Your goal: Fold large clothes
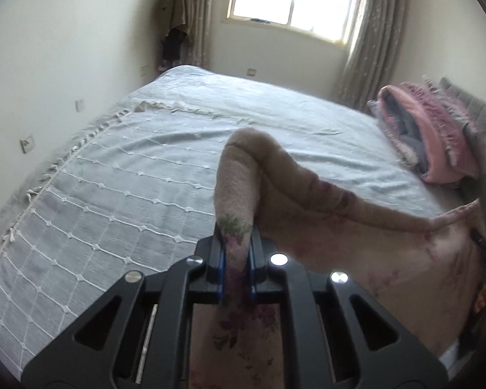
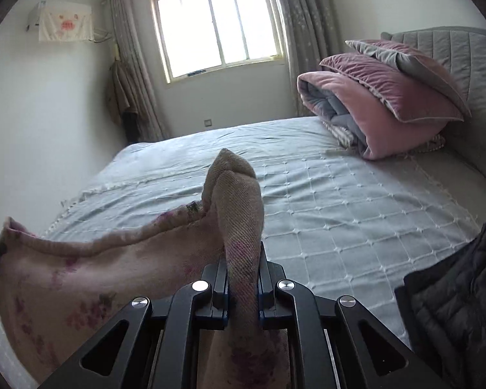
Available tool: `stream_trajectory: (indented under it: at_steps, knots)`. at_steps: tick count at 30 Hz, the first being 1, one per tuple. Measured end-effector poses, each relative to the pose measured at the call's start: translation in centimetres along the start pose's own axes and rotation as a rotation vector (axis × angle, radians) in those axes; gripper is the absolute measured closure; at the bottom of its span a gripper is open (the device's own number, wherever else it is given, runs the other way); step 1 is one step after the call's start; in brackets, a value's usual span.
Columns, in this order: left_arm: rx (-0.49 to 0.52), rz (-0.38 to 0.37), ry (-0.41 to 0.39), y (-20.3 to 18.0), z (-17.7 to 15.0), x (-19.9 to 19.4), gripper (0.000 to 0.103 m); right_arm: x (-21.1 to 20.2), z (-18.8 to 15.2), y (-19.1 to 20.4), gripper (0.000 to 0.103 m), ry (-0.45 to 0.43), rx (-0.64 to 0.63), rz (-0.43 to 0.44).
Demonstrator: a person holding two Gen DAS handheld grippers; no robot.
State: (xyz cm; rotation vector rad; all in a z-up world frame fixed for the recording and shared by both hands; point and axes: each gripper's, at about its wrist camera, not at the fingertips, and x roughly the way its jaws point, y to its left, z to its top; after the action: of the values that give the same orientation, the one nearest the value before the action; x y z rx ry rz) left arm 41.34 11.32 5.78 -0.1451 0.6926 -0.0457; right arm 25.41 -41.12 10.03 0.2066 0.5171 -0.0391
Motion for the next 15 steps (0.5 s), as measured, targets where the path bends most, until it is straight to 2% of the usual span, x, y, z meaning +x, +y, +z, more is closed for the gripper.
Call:
stream_trajectory:
  at_steps: [1,4,5,7,8,9,11,15]
  knots:
    - [0.003,0.033,0.021,-0.2,-0.5,2.0,0.09,1.4,0.0,0.3,0.092,0.01,-0.012,-0.025]
    - [0.007,0.177,0.158,-0.7,-4.0,10.6,0.09,7.5,-1.6,0.4,0.092,0.098,-0.014,-0.088]
    - [0.016,0.217,0.211,-0.8,-5.6,13.0,0.089,10.6,-3.4,0.2,0.092,0.163,0.002,-0.117]
    - [0.009,0.253,0.248,-0.8,-8.8,14.9,0.088,15.0,-6.8,0.2,0.091,0.271,-0.017,-0.183]
    - [0.009,0.262,0.227,-0.6,-9.6,15.2,0.088,16.9,-8.6,0.1,0.089,0.322,-0.031,-0.218]
    - [0.0,0.256,0.212,-0.4,-9.5,14.8,0.087,17.6,-9.6,-0.1,0.089,0.332,-0.026,-0.231]
    - [-0.05,0.217,0.2,0.7,-8.9,14.3,0.086,17.3,-9.4,-0.8,0.088,0.3,0.015,-0.217]
    - [-0.107,0.15,0.244,1.6,-8.7,14.4,0.08,17.7,-9.2,-2.0,0.085,0.328,0.066,-0.196]
